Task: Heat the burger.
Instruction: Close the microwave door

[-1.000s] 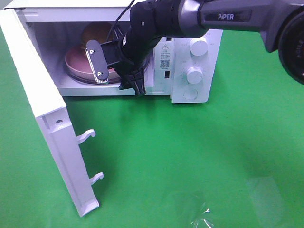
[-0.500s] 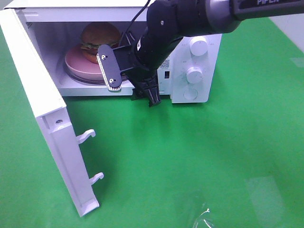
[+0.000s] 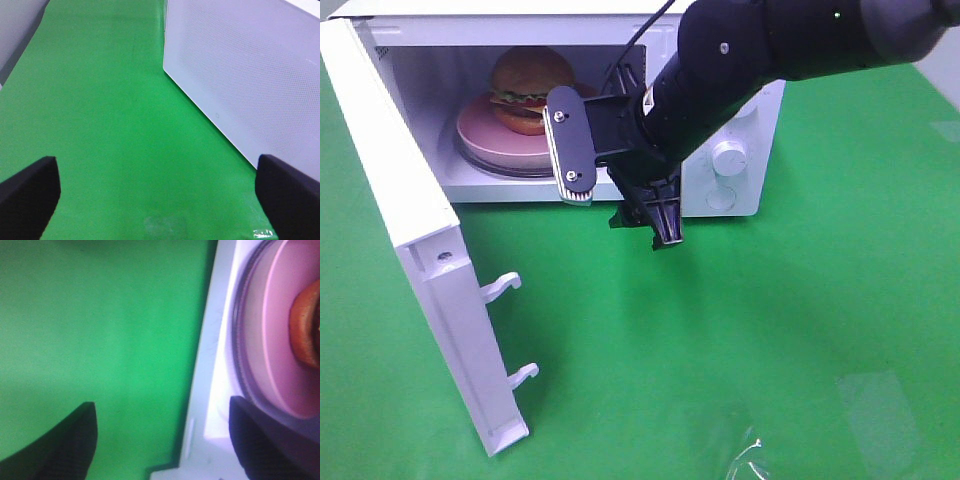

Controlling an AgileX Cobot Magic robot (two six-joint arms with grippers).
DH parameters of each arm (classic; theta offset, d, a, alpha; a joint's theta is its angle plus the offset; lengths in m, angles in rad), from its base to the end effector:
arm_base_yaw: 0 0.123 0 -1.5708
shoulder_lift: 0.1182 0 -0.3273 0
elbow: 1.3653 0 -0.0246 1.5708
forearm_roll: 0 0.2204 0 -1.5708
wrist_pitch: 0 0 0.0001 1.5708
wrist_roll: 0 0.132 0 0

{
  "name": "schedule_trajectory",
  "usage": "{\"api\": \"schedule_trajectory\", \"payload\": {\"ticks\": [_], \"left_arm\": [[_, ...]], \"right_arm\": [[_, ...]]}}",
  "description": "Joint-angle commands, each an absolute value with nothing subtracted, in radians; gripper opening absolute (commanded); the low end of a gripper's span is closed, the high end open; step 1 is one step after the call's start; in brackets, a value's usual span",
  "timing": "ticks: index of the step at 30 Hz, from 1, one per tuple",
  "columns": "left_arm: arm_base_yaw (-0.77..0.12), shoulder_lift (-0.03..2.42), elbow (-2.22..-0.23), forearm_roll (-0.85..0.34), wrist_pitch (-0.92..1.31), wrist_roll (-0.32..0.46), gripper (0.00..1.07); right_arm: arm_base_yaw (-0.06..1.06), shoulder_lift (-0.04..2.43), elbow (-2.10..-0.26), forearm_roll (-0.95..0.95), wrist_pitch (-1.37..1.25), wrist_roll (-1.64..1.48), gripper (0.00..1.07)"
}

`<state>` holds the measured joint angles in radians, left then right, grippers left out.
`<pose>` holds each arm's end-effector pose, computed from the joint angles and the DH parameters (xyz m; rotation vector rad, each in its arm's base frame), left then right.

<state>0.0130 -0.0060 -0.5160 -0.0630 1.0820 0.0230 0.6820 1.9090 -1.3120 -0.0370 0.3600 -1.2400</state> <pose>-0.0411 -0.0079 0.2460 0.0148 2.0422 -0.0528 0.3378 0.2721 0.2298 -2.0376 1.3787 -0.2781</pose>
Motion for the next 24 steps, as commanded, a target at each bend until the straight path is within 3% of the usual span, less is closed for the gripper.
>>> {"api": "schedule_trajectory", "payload": {"ticks": [1, 15, 24], "left_arm": [[0.012, -0.01, -0.516, -0.061, 1.07, 0.022, 0.98], [0.012, -0.01, -0.516, -0.061, 1.07, 0.022, 0.98], [0.012, -0.01, -0.516, -0.061, 1.07, 0.022, 0.98]], "right_arm": [[0.687, 1.828, -1.224, -0.034, 0.347, -1.144, 0.72], [0.687, 1.529, -0.921, -0.031, 0.347, -0.879, 0.72], [0.687, 1.279, -0.746, -0.03, 0.357, -0.518, 0.71]]}}
